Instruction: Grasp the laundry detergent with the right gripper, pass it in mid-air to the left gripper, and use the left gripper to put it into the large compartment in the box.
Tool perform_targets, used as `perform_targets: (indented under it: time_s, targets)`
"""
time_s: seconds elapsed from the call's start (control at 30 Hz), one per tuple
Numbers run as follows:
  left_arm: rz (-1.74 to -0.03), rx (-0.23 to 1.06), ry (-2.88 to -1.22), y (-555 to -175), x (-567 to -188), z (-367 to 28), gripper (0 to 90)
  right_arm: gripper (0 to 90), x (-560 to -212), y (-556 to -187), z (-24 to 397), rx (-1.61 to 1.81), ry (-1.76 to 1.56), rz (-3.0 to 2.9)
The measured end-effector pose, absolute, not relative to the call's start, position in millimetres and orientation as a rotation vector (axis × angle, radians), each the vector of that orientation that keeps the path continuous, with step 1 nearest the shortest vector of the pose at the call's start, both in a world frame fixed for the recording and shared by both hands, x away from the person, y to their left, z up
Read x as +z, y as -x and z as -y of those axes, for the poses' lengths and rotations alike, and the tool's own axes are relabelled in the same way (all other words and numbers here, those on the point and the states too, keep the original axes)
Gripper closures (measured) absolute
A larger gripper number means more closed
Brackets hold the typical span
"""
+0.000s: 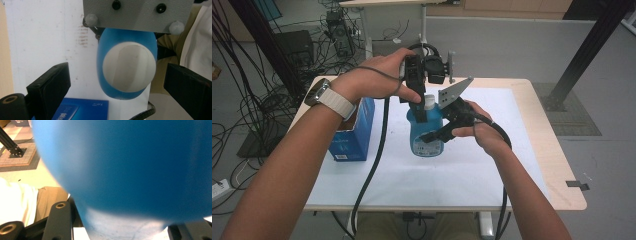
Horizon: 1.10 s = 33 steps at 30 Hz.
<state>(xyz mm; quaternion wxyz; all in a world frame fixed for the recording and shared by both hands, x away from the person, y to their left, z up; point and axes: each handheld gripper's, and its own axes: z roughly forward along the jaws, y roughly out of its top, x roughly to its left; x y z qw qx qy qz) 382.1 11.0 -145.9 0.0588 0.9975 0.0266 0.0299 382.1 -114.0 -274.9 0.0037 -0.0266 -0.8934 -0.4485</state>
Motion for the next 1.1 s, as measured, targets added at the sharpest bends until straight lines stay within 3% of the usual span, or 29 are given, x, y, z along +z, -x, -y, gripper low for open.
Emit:
perform_targets:
  time_s: [1.1]
  targets:
    - [-0.087, 0.095, -3.019, -383.3, -147.4, -12.3, 7.4, 44.4, -276.6, -384.1, 114.5, -1.404, 0.095, 2.795]
